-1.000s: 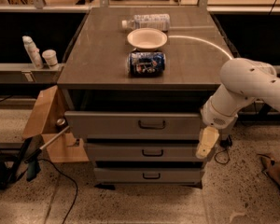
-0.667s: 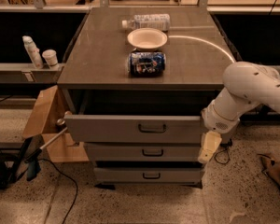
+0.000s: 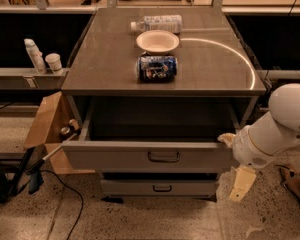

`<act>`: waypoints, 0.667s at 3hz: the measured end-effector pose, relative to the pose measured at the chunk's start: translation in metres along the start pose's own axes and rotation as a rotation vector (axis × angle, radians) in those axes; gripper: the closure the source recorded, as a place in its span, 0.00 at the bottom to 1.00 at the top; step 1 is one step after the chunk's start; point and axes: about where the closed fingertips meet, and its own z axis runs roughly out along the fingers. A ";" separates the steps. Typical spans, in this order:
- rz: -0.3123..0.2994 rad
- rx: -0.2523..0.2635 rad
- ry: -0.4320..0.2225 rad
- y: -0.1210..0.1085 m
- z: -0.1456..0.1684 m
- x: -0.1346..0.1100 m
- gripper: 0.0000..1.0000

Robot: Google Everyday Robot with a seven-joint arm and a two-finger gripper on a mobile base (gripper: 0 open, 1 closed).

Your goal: Open top drawer

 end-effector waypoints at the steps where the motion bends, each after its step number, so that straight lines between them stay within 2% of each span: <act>1: -0.006 0.002 -0.002 -0.005 0.000 -0.001 0.00; 2: -0.024 0.006 -0.003 -0.026 -0.002 -0.006 0.00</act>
Offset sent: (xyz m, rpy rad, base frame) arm 0.0559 -0.0006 0.0144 -0.0104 -0.0545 0.0316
